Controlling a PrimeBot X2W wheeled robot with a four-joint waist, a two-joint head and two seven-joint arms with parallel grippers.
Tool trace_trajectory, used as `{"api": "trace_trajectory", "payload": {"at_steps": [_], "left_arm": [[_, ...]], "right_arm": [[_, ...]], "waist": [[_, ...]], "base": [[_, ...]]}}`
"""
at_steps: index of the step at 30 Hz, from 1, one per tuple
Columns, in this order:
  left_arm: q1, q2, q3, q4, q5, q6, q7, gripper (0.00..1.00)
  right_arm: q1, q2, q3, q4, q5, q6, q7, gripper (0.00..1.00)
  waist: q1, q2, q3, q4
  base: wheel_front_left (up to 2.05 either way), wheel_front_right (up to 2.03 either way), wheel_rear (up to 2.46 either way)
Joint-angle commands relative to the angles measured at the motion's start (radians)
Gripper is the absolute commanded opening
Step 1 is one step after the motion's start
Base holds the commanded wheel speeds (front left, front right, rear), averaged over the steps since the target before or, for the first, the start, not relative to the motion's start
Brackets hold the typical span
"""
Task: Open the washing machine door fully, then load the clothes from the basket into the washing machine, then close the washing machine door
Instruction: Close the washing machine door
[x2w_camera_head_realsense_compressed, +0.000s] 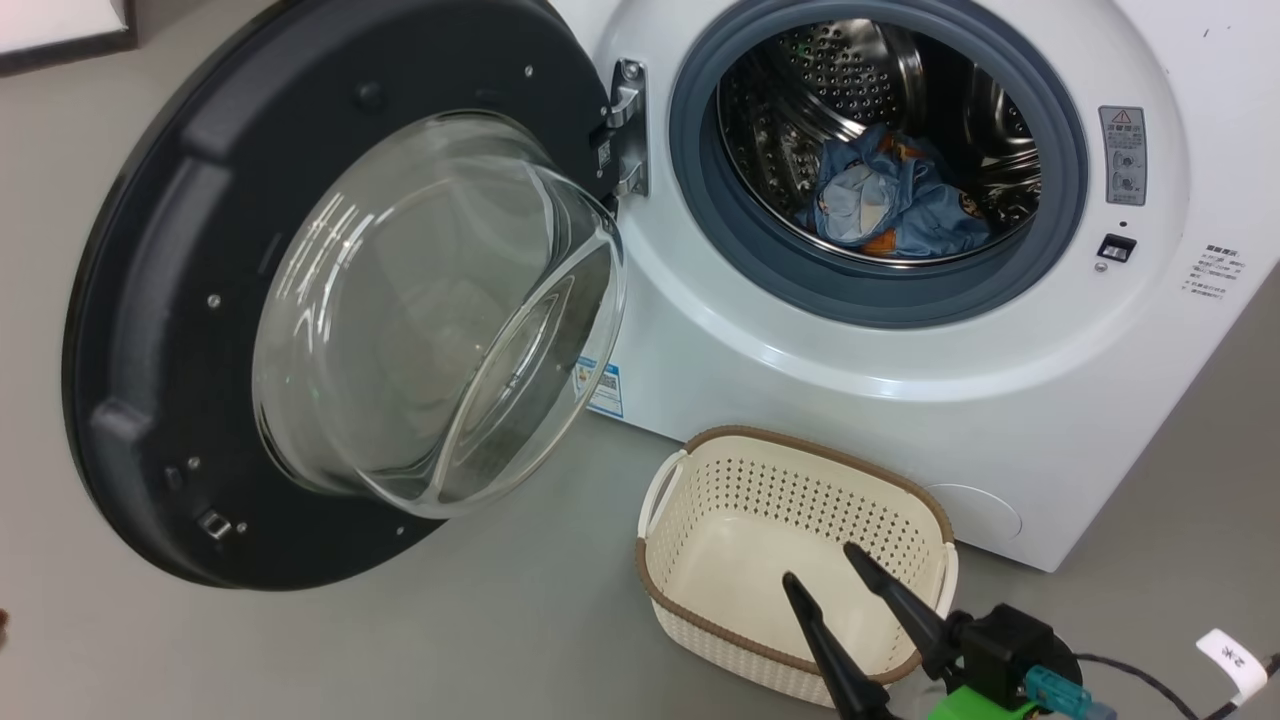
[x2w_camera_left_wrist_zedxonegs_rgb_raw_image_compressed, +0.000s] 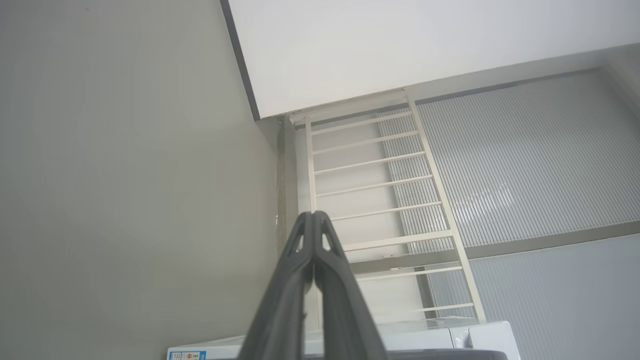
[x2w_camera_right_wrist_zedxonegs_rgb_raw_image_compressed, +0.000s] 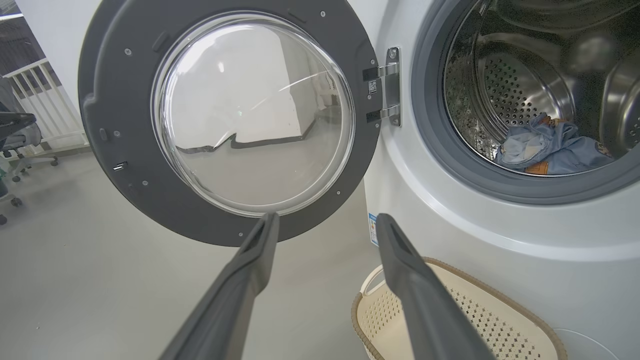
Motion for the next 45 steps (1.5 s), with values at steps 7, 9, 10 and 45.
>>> {"api": "trace_trajectory", "payload": {"at_steps": [7,9,10,45], "left_arm": [[-0.224,0.115,0.035,0.220,-0.079,-0.034,0.104,0.00],[-0.240,0.115,0.037,0.244,-0.090,-0.041,0.116,0.00],[-0.253,0.117,0.035,0.263,-0.095,-0.052,0.127,0.00],[-0.234,0.076,0.043,0.362,-0.268,-0.151,0.615,0.00]], "right_arm": [[0.039,-0.021,0.020,-0.017,0.003,0.003,-0.005,1.00],[0.042,-0.025,0.020,-0.016,0.003,0.003,-0.005,1.00],[0.044,-0.029,0.019,-0.016,0.003,0.003,-0.005,1.00],[0.038,-0.087,0.020,-0.013,0.014,0.003,-0.005,1.00]], "waist": [[0.0000,-0.0001,0.018,-0.017],[0.0000,-0.0001,0.021,-0.022],[0.0000,-0.0001,0.026,-0.027],[0.0000,-0.0001,0.054,-0.067]], "base": [[0.00,0.00,0.00],[0.00,0.00,0.00],[0.00,0.00,0.00],[0.00,0.00,0.00]]}}
